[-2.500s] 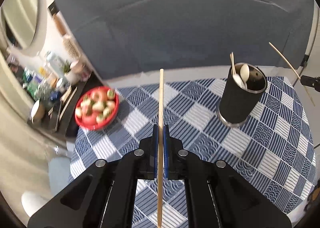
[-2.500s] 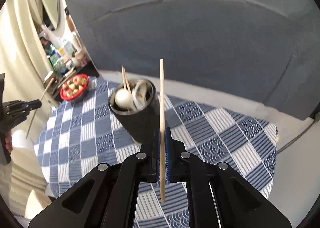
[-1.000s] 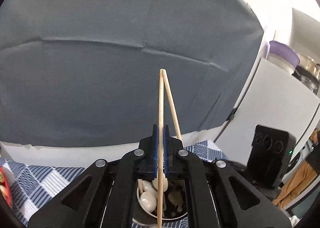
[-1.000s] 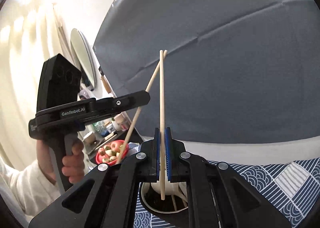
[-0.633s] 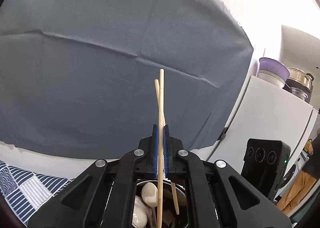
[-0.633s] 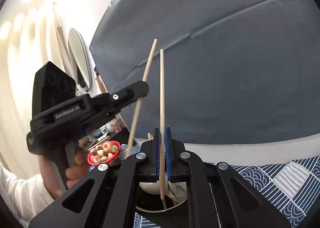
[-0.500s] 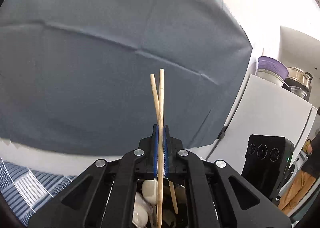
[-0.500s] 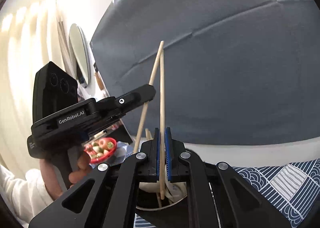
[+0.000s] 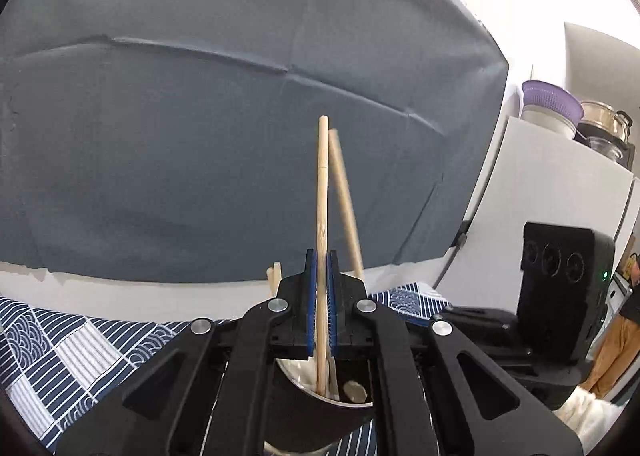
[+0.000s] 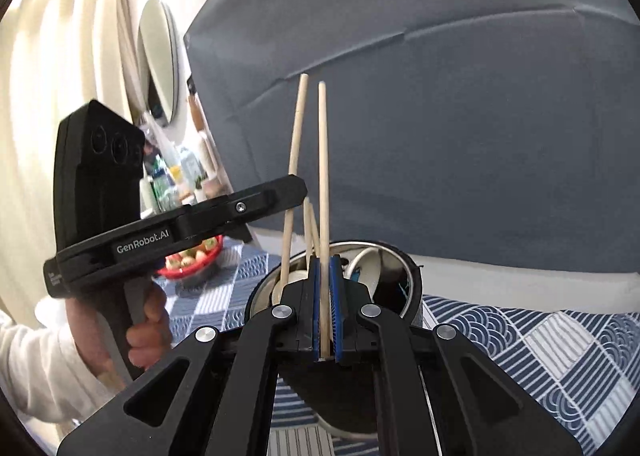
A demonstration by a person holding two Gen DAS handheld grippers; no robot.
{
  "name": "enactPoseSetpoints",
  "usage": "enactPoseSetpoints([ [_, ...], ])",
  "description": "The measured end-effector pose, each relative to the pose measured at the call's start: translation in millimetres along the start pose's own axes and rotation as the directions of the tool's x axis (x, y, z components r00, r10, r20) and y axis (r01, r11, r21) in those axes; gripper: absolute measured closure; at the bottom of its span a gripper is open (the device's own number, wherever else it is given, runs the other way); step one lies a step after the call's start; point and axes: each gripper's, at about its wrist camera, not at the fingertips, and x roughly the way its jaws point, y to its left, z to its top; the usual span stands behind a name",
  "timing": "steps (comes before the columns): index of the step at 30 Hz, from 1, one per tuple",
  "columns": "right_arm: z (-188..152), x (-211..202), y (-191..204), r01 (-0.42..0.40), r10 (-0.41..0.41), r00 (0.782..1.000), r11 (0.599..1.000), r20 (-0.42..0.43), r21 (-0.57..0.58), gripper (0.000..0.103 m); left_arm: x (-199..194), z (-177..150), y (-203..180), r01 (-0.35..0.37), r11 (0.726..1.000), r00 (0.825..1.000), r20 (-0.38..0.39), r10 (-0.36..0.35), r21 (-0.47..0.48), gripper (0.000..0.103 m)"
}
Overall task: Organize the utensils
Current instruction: 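Lower both chopsticks tip-first into the black cup with both tools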
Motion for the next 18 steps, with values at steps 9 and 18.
enactPoseSetpoints([
  [9, 2, -10, 12, 0.051, -0.056, 0.996, 0.996, -0.065, -0.077, 0.098, -11, 1, -6, -0.054, 0.997, 0.998, -0.027, 0.055, 0.052, 0.097],
  [18, -8, -18, 21, 0.076, -0.092, 0.988, 0.988, -0.121, -0.132, 0.098, -29, 6, -13, -0.119, 0.988, 0.989, -0.07, 0.127, 0.099, 0.096],
])
